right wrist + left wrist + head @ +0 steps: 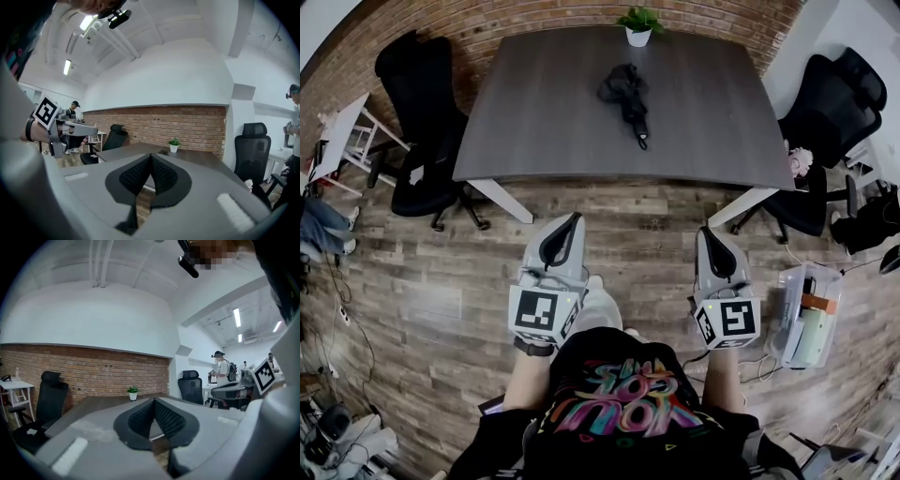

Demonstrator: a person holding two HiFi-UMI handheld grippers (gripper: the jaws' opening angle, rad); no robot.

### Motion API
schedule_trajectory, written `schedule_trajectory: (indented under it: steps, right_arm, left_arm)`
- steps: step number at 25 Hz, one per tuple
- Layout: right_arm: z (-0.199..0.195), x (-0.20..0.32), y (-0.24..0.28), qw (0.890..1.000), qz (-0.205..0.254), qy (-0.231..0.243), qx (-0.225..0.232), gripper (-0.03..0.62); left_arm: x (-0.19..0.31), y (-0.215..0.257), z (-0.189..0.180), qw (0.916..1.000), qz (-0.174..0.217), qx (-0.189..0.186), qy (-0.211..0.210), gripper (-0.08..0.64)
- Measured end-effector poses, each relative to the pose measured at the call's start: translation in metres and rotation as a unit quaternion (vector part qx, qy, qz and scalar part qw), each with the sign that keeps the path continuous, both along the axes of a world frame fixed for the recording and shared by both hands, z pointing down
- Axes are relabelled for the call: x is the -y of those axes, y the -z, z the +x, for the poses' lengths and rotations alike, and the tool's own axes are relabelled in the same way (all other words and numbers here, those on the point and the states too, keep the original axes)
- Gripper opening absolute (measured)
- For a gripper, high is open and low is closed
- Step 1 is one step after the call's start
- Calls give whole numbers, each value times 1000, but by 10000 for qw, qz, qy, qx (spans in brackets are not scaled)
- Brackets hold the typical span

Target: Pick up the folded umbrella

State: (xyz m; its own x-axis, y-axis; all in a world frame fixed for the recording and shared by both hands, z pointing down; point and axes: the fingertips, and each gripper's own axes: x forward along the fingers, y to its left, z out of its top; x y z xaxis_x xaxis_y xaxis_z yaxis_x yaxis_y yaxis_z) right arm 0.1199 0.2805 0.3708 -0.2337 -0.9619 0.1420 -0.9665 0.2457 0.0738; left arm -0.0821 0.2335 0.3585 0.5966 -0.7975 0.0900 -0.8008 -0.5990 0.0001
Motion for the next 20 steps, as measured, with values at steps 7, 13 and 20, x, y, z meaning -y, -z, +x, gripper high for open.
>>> schedule_trajectory:
  steps: [7,13,20]
  right_arm:
    - [-11,75,-1,9997,-81,-200,-85,0]
    - [-18,114,-10,9991,-214,-342,-126,0]
    - [-28,137,-13,9980,-306,-538,-150,0]
  left_arm:
    - [86,-3,-22,9999,-66,7,-96,1]
    - [132,-7,-36,9999,-103,-56,-112,0]
    - [163,-9,-47,9995,-143,-54,-283,1]
